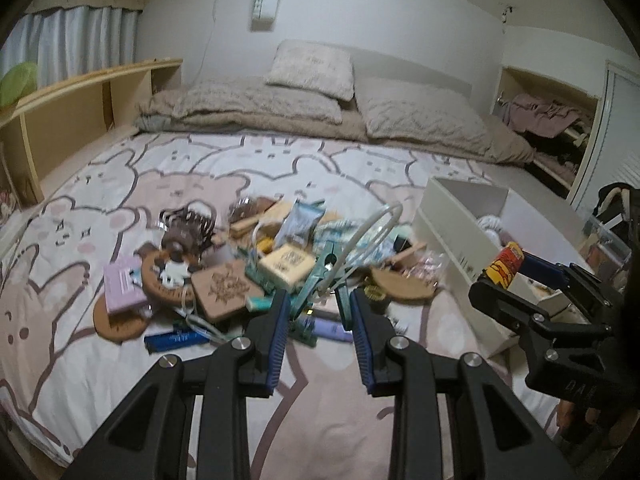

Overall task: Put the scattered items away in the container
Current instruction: 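Lift green clothespin and yellow lighter and carry them over the white box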

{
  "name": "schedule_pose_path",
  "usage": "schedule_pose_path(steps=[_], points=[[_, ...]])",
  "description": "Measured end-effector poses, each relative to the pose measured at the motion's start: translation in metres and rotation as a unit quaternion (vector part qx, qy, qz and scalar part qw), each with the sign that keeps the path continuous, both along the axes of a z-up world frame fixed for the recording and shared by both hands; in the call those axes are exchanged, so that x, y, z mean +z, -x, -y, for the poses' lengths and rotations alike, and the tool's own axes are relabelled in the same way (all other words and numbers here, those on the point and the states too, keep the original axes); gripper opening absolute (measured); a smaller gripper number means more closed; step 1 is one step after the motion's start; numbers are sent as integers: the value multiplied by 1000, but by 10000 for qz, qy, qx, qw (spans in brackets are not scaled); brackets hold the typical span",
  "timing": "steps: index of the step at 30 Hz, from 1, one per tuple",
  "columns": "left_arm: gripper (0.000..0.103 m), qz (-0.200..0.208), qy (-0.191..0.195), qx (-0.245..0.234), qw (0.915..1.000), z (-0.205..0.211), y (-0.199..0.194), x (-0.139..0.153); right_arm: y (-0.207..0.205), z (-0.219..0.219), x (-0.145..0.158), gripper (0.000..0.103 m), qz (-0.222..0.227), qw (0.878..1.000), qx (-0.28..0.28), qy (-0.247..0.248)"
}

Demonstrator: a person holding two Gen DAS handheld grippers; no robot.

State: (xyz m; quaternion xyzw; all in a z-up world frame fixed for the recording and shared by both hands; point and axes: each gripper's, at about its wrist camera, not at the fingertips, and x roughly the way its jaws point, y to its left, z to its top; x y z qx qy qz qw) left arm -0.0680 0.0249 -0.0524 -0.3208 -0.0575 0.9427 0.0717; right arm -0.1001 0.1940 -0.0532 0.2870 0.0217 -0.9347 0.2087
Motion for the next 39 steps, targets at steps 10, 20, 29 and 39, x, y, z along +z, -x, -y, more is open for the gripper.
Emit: schedule_pose_path(steps=[10,20,29,39], points=[[30,-441,-104,-137,9989,-15,-2,39,-9,-15,38,82,-470,9989,-44,-6],[30,-791,-268,-266,9961,-34,7,70,-6,-47,73,82,-753,9971,-63,131],[30,-1144,-237,-414,9923,-63,21,98,12,-104,102,82,-972,9947,-311,137],[30,-1187,-460,-746,9891,-98,45,112,30,-166,128,82,-1224,9904,-637,-25]])
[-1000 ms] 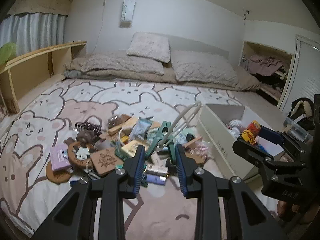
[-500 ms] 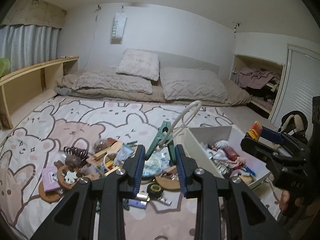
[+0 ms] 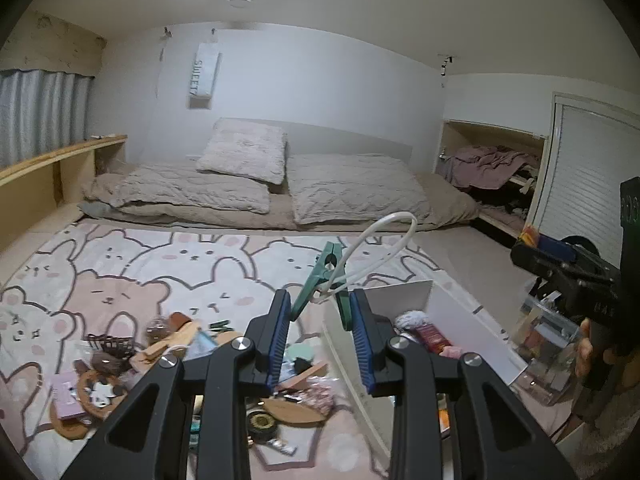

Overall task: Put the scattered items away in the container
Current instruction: 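Lift green clothespin and yellow lighter and carry them over the white box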

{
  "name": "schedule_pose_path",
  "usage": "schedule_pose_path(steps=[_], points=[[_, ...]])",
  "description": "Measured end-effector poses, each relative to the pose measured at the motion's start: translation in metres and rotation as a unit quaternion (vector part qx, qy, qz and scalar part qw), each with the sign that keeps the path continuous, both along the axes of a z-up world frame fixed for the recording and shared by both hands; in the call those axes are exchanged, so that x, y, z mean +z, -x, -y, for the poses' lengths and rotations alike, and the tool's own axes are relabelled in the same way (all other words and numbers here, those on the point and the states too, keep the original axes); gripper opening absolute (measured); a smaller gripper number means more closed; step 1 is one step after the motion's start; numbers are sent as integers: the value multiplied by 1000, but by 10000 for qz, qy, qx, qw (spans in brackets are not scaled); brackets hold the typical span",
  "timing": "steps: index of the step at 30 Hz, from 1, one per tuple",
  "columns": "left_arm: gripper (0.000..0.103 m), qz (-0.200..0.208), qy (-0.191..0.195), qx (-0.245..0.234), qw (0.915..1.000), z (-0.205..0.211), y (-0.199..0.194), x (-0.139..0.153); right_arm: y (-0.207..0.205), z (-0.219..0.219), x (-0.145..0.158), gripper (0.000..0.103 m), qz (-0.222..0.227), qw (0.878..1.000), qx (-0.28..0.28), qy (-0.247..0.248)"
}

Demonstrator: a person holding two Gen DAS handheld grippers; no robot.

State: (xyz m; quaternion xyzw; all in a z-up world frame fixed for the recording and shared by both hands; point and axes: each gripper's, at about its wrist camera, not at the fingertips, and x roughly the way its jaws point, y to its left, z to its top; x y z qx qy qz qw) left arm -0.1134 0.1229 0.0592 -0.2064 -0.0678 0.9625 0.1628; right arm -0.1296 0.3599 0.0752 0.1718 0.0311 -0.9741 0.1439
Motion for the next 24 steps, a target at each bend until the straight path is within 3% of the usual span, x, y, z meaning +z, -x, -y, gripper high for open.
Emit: schedule_pose_path(steps=[8,15,24], points=[[30,136,-44,-301,9994,-34,21,0,19,-33,-11,82,194,9997,-56,-130],[30,223,121,-455,9986,-61,33,-7,49,-54,-49,82,734,9972,-50,-129],[30,543,174,-717,9958,-86,50,-32,104,-77,-84,82,1514,9880,-173,265]])
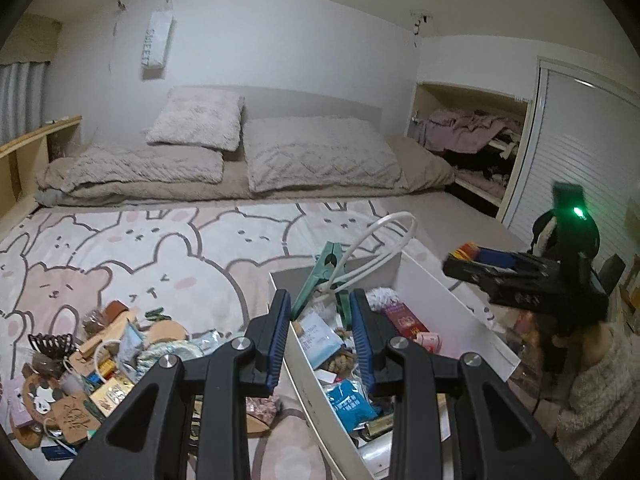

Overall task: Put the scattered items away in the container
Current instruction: 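Lift green clothespin and yellow lighter and carry them over the white box, then lower yellow lighter into the box and open right gripper while left gripper lowers clothespin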

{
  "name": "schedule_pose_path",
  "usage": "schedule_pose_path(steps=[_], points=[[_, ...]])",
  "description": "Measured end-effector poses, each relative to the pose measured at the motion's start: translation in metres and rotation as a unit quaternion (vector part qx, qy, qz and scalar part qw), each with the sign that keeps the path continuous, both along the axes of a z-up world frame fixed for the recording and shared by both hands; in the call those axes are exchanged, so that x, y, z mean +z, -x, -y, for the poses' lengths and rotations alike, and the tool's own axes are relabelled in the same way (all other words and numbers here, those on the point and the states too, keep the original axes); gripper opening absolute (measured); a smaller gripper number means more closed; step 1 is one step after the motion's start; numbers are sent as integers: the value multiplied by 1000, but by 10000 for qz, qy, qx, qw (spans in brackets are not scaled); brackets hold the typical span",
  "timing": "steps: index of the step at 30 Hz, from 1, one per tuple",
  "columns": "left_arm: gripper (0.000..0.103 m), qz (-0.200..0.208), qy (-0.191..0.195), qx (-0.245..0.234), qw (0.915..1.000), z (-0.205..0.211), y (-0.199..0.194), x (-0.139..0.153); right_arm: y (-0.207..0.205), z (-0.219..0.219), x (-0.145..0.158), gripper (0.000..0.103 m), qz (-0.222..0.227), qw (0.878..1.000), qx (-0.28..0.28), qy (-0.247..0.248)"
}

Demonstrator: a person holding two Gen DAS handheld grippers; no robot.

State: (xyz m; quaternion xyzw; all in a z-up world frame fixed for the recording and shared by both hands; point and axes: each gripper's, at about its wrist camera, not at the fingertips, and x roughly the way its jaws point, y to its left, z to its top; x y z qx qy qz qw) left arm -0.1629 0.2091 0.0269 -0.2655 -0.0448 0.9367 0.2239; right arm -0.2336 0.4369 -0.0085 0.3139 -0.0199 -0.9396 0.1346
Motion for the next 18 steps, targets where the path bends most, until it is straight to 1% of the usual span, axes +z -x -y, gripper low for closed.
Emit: schedule_pose_path(steps=[2,3,5,7,9,11,13,18], points=[[30,91,6,-65,9999,-4,2,-7,14,1,-6,82,206,9998,3,-46],[30,124,13,-87,9999,-5,3,-9,21,3,-10,82,294,9995,20,-150],[30,204,43,-156,9997,-9,5,-15,33,9,-17,82,447,9973,113,-567],[30,259,83,-227,9994,-13,6,-21,44,17,-26,82,619,9913,285,-1130],[30,305,106,-278,9991,-15,7,-26,53,23,-37,82,816,9816,450,-1669],[30,370,85,-305,9988,-15,9,-30,61,28,-50,82,1054,9698,626,-2107],[30,442,37,-338,9984,-15,11,-33,68,31,-63,82,1309,9575,814,-2436],[30,552,-18,-417,9976,-17,18,-38,76,39,-93,81,1611,9240,1063,-3301]])
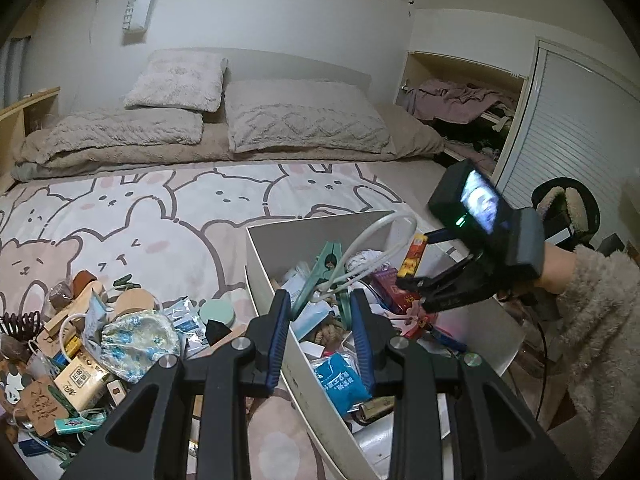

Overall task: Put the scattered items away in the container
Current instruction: 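Lower yellow lighter into the box and open right gripper while left gripper lowers clothespin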

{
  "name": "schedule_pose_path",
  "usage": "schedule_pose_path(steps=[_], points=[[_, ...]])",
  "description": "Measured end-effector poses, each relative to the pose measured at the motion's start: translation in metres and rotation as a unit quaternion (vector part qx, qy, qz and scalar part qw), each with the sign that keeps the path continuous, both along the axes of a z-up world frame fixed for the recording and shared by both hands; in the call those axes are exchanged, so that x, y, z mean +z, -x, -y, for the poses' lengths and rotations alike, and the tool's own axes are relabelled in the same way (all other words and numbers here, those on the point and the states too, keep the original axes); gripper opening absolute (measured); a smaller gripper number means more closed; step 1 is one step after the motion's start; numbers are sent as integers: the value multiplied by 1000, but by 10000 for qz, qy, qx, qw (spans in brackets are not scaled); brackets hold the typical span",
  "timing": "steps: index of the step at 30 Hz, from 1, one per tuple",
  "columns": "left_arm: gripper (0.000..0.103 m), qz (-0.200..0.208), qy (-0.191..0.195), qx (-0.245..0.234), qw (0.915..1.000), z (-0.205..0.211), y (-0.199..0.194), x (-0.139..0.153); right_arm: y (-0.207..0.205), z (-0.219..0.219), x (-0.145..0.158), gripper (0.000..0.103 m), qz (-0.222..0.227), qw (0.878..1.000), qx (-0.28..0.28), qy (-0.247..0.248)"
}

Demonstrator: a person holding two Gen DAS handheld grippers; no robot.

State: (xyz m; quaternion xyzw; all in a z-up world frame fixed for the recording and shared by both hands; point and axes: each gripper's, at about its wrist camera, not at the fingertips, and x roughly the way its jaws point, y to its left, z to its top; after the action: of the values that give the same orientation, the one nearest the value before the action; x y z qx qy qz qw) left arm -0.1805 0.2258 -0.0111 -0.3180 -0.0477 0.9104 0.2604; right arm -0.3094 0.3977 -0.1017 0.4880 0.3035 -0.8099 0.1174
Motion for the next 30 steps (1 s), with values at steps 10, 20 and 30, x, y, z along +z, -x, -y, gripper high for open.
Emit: schedule_pose_path(steps=[10,20,30], points=[[30,120,-21,-118,9999,-9,15,1,-18,9,-6,103,-19,9985,464,-296],[30,235,-9,-380,9990,-34,31,9,-52,-5,46,103,-719,9958,63,563],[30,758,412,-658,9941,-69,48,-6,-100,-19,63,103,-857,9775,-48,1926]])
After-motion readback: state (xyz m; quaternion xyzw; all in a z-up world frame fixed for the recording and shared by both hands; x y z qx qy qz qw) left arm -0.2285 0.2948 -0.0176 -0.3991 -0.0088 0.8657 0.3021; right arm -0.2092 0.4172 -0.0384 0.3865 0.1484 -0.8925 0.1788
